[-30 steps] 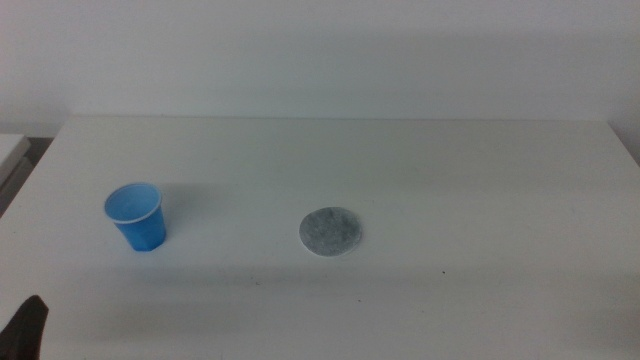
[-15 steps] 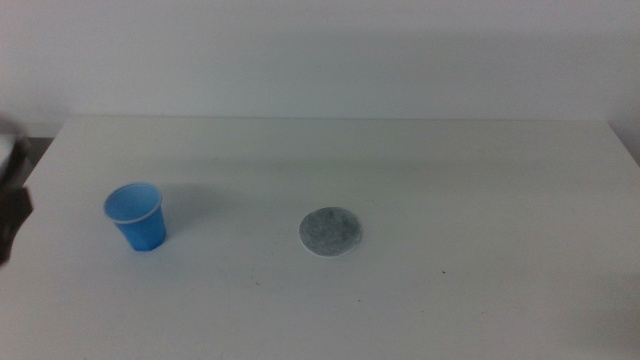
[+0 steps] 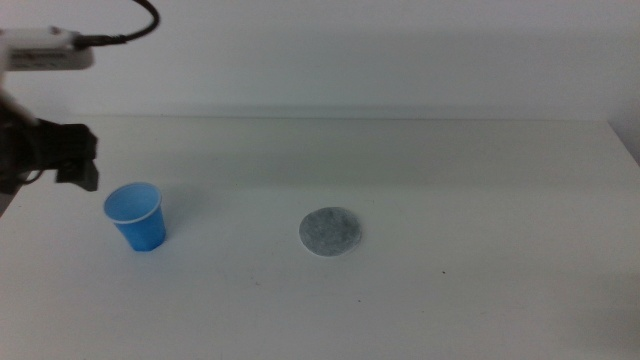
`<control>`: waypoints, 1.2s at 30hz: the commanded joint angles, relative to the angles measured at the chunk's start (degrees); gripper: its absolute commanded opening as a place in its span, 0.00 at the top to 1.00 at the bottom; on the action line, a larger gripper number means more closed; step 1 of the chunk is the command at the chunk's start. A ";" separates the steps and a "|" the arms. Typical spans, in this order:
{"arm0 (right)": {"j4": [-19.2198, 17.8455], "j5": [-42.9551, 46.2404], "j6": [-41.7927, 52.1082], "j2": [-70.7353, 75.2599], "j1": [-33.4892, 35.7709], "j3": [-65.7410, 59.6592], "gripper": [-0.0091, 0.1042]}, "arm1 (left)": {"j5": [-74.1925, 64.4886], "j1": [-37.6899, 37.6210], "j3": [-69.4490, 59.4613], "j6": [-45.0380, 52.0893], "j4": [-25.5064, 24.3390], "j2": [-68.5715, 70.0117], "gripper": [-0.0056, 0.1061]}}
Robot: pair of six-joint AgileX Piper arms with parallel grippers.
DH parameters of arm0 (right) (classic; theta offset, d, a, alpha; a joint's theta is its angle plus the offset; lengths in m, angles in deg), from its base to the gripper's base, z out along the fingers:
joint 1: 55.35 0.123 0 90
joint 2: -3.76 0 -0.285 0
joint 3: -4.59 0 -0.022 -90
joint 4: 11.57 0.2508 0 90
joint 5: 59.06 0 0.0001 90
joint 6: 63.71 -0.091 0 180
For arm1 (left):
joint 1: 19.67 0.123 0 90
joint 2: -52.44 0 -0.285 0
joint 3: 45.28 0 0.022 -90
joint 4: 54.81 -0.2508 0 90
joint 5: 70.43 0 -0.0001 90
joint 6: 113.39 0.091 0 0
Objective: Place an empty cup on a cup mat.
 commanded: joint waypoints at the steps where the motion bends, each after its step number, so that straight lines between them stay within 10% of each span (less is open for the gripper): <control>1: -0.31 0.38 0.23 0.28 0.12 -0.19 0.10 | 0.59 0.41 2.60 -0.03 0.13 -4.56 0.11; 24: -0.31 0.38 0.23 0.28 0.12 -0.19 0.10 | 7.73 4.59 11.92 10.51 6.18 -32.49 0.19; 34: -0.31 0.38 0.23 0.28 0.12 -0.19 0.10 | 6.10 4.48 11.92 10.51 12.09 -32.79 0.97; 36: -0.31 0.38 0.23 0.28 0.12 -0.19 0.10 | 6.28 3.65 11.92 10.24 13.62 -31.69 0.97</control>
